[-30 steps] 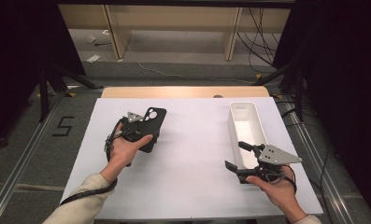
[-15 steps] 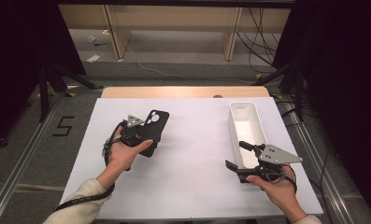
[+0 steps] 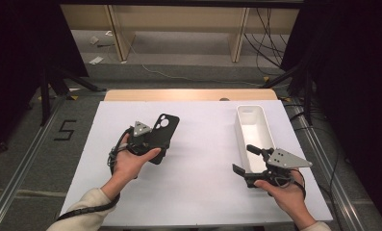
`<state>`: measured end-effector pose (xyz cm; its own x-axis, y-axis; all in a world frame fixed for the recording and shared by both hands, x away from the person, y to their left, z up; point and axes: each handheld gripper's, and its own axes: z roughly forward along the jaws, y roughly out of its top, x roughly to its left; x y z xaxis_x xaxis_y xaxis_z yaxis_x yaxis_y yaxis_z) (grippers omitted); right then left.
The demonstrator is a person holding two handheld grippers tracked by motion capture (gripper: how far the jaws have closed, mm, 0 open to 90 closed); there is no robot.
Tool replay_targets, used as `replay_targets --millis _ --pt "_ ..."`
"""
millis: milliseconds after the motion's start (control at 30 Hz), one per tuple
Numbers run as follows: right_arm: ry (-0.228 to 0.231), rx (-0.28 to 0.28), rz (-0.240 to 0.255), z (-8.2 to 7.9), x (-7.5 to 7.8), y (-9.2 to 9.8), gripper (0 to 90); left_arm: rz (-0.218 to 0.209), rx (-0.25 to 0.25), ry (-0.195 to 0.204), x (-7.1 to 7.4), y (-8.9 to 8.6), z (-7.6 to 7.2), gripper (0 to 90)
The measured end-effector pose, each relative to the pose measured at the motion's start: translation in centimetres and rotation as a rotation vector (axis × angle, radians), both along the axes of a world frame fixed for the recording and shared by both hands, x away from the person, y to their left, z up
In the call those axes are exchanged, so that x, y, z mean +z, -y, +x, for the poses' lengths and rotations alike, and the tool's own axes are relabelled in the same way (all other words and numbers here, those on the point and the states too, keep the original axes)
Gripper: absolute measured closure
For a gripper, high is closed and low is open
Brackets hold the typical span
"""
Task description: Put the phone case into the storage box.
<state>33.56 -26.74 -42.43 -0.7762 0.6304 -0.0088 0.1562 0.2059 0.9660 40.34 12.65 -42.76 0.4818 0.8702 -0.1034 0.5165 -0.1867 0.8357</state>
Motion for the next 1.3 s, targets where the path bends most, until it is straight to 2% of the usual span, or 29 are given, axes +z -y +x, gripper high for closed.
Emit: replay_targets --millis 800,1300 --pt "-0.006 -0.006 0.002 0.7 0.2 -1.1 15.8 -0.005 -0.076 0.03 0.5 1.2 -2.1 16.5" --pt "-0.007 -0.016 0.004 1.7 0.5 -2.0 15.9 -0.009 -0.119 0.036 0.4 2.3 -2.9 16.5"
